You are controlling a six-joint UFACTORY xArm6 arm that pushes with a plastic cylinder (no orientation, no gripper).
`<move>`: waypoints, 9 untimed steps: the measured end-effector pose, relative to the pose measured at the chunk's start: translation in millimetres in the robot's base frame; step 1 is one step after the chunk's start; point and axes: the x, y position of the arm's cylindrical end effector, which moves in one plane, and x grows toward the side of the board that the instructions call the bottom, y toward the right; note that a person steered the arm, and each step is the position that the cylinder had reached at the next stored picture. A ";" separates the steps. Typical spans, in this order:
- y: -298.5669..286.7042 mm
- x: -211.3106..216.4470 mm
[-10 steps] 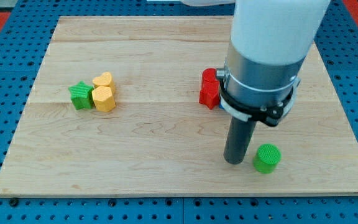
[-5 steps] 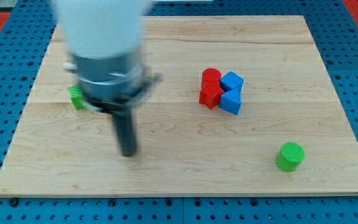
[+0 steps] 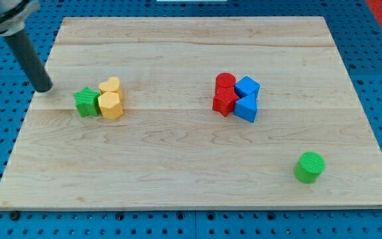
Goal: Push the green star a bit right
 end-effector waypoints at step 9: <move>70.8 103.9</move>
